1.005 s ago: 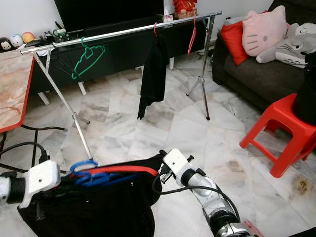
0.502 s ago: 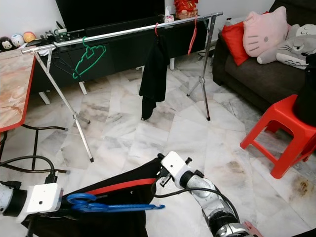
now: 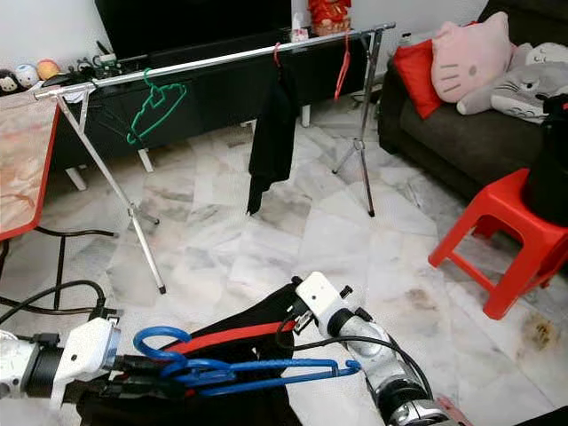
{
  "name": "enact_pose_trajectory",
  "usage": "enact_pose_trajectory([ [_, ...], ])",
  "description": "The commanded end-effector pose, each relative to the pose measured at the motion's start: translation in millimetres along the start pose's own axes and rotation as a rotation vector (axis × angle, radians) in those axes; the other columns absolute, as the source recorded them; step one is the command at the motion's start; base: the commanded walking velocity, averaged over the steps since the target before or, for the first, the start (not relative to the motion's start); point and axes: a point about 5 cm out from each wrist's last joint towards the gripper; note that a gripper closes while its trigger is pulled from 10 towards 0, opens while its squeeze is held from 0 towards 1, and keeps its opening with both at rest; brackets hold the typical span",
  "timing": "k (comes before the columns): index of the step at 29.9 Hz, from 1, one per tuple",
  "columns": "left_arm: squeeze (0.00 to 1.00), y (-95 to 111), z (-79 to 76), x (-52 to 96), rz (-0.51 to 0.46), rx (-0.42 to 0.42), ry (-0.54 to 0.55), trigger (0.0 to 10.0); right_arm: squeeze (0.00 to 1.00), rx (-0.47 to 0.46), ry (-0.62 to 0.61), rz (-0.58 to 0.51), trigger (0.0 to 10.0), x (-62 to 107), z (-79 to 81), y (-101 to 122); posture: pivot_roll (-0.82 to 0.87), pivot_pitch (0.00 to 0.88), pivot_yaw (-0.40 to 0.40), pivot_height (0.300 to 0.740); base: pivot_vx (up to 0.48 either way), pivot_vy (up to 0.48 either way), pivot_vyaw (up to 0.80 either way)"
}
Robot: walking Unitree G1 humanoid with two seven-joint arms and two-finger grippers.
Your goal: Hang hanger
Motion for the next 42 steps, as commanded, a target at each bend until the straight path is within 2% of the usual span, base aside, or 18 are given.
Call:
enact_pose_trajectory([
  [1, 0.0, 10, 2.0, 0.2, -0.089, 0.004, 0.011, 10.0, 0.0, -0.027, -0.047, 0.007, 0.0, -1.4, -5.0, 1, -0.09, 0.0, 0.044, 0.74, 0.0, 0.0, 0.0],
  [10, 0.0, 12, 5.8, -0.2, -0.162, 0.038, 0.078, 10.0, 0.0, -0.065, -0.07, 0.018, 0.0, -1.3, -5.7, -1, -0.09, 0.0, 0.043, 0.74, 0.0, 0.0, 0.0],
  [15, 0.0, 12, 5.9, 0.0, -0.167, 0.042, 0.08, 10.0, 0.0, -0.066, -0.071, 0.019, 0.0, -1.4, -5.7, -1, -0.09, 0.0, 0.043, 0.74, 0.0, 0.0, 0.0],
  [18, 0.0, 19, 12.3, 2.5, -0.299, 0.072, 0.166, 10.0, 0.0, -0.081, -0.085, 0.05, 0.0, 0.1, -3.6, -9, -0.09, 0.0, 0.042, 0.74, 0.0, 0.0, 0.0],
  [19, 0.0, 24, 21.8, 0.4, -0.358, 0.071, 0.255, 10.0, 0.0, -0.086, -0.085, 0.052, 0.0, 0.1, -2.5, -10, -0.09, 0.0, 0.045, 0.74, 0.0, 0.0, 0.0],
  [20, 0.0, 24, 21.8, 0.4, -0.358, 0.071, 0.255, 10.0, 0.0, -0.086, -0.085, 0.052, 0.0, 0.1, -2.5, -10, -0.09, 0.0, 0.045, 0.74, 0.0, 0.0, 0.0],
  [21, 0.0, 30, 33.2, -1.6, -0.434, 0.077, 0.362, 10.0, 0.0, -0.093, -0.086, 0.055, 0.0, 0.1, -1.1, -11, -0.09, 0.0, 0.045, 0.74, 0.0, 0.0, 0.0],
  [23, 0.0, 33, 40.3, -3.4, -0.475, 0.083, 0.427, 10.0, 0.0, -0.094, -0.086, 0.056, 0.0, 0.0, -0.5, -12, -0.09, 0.0, 0.045, 0.74, 0.0, 0.0, 0.0],
  [24, 0.0, 38, 45.8, -5.5, -0.529, 0.088, 0.48, 10.0, 0.0, -0.096, -0.085, 0.056, 0.0, -0.3, 0.3, -12, -0.09, 0.0, 0.047, 0.74, 0.0, 0.0, 0.0],
  [26, 0.0, 40, 50.8, -7.1, -0.559, 0.095, 0.533, 10.0, 0.0, -0.098, -0.085, 0.056, 0.0, -0.6, 1.0, -12, -0.09, 0.0, 0.047, 0.74, 0.0, 0.0, 0.0],
  [28, 0.0, 44, 59.8, -10.9, -0.61, 0.141, 0.622, 10.0, 0.0, -0.101, -0.084, 0.054, 0.0, -1.0, 1.5, -12, -0.09, 0.0, 0.048, 0.74, 0.0, 0.0, 0.0],
  [30, 0.0, 45, 62.3, -12.3, -0.617, 0.158, 0.647, 10.0, 0.0, -0.102, -0.084, 0.054, 0.0, -1.1, 1.7, -12, -0.09, 0.0, 0.048, 0.74, 0.0, 0.0, 0.0],
  [32, 0.0, 41, 73.3, -21.7, -0.57, 0.223, 0.749, 10.0, 0.0, -0.106, -0.073, 0.047, 0.0, -2.3, 3.8, -11, -0.09, 0.0, 0.048, 0.74, 0.0, 0.0, 0.0],
  [35, 0.0, 36, 80.7, -29.6, -0.52, 0.247, 0.82, 10.0, 0.0, -0.11, -0.062, 0.042, 0.0, -4.1, 6.4, -9, -0.09, 0.0, 0.05, 0.74, 0.0, 0.0, 0.0],
  [36, 0.0, 36, 82.2, -31.0, -0.512, 0.248, 0.837, 10.0, 0.0, -0.11, -0.061, 0.042, 0.0, -4.5, 6.9, -9, -0.09, 0.0, 0.05, 0.74, 0.0, 0.0, 0.0],
  [37, 0.0, 36, 88.6, -33.0, -0.51, 0.269, 0.907, 10.0, 0.0, -0.116, -0.05, 0.039, 0.0, -5.7, 9.2, -9, -0.09, 0.0, 0.051, 0.74, 0.0, 0.0, 0.0],
  [40, 0.0, 37, 100.7, -34.9, -0.509, 0.311, 1.026, 10.0, 0.0, -0.117, -0.034, 0.042, 0.0, -7.0, 12.9, -9, -0.08, 0.0, 0.053, 0.74, 0.0, 0.0, 0.0],
  [42, 0.0, 38, 105.1, -35.2, -0.5, 0.321, 1.073, 10.0, 0.0, -0.119, -0.028, 0.046, 0.0, -7.1, 13.9, -9, -0.08, 0.0, 0.053, 0.74, 0.0, 0.0, 0.0],
])
Point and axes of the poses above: a point about 5 cm out from each wrist's last joint towards the gripper, its own x axis pointing back from the gripper into the wrist, its own y axis along the axis of the wrist's last joint, z = x × y, and after that the axes turned 14 degrees about -x, right-handed
